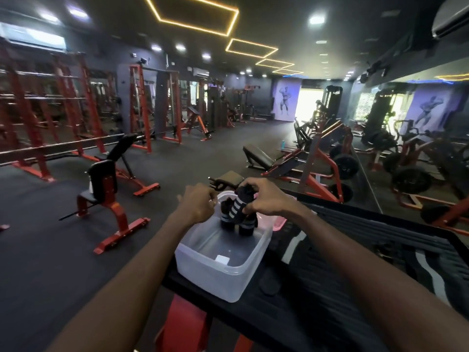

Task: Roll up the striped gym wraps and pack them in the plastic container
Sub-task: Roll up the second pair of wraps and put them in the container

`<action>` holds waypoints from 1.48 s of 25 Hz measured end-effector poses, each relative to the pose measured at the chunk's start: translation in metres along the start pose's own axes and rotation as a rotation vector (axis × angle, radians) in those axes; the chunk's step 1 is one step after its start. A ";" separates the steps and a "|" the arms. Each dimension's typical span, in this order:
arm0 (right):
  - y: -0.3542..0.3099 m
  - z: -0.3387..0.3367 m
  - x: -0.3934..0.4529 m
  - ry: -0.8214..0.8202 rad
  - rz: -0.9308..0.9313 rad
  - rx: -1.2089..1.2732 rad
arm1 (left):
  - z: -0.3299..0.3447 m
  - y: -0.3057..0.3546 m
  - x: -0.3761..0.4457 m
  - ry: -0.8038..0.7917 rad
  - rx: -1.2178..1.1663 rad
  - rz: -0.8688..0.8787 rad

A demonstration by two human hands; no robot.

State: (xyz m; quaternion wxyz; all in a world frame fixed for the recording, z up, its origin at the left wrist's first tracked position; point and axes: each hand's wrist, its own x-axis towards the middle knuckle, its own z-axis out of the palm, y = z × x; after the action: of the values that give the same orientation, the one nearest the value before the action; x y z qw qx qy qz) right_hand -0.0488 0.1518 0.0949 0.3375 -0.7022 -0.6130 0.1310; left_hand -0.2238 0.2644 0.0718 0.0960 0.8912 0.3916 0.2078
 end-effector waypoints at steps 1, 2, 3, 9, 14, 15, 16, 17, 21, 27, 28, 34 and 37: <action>-0.002 0.011 0.010 -0.018 0.006 -0.053 | 0.000 -0.006 -0.002 -0.025 0.026 -0.007; -0.005 0.022 0.019 -0.039 0.004 -0.094 | 0.002 -0.013 -0.003 -0.036 0.041 -0.002; -0.007 0.031 0.025 -0.070 0.003 -0.143 | 0.004 -0.018 -0.004 -0.050 0.051 0.012; 0.002 0.078 0.053 -0.148 -0.117 -0.474 | 0.016 -0.030 -0.003 -0.117 0.039 0.030; 0.005 0.094 0.055 -0.166 -0.155 -0.532 | 0.018 -0.034 -0.005 -0.119 0.025 0.003; 0.005 0.096 0.055 -0.158 -0.162 -0.535 | 0.018 -0.034 -0.005 -0.118 0.015 0.003; 0.003 0.097 0.055 -0.160 -0.150 -0.540 | 0.017 -0.033 -0.005 -0.111 0.005 0.003; 0.003 0.098 0.055 -0.154 -0.131 -0.556 | 0.016 -0.033 -0.005 -0.103 -0.006 0.002; 0.009 0.101 0.058 -0.127 -0.097 -0.589 | 0.015 -0.034 -0.004 -0.082 -0.034 0.002; 0.005 0.086 0.047 -0.111 -0.108 -0.536 | 0.013 -0.028 -0.003 -0.016 0.046 0.057; 0.000 0.078 0.043 -0.097 -0.108 -0.536 | 0.012 -0.023 -0.004 0.006 0.056 0.068; -0.022 0.013 -0.008 0.128 -0.147 -0.416 | 0.008 0.015 -0.002 0.171 0.052 0.136; 0.001 -0.026 -0.042 0.205 0.005 -0.431 | 0.009 0.054 -0.001 0.202 -0.013 0.259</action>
State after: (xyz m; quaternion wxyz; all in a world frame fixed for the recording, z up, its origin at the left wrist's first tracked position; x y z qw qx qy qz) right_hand -0.0417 0.1040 0.1039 0.2399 -0.7693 -0.5875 -0.0738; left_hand -0.1851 0.2275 0.0812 0.0341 0.9081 0.2800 0.3096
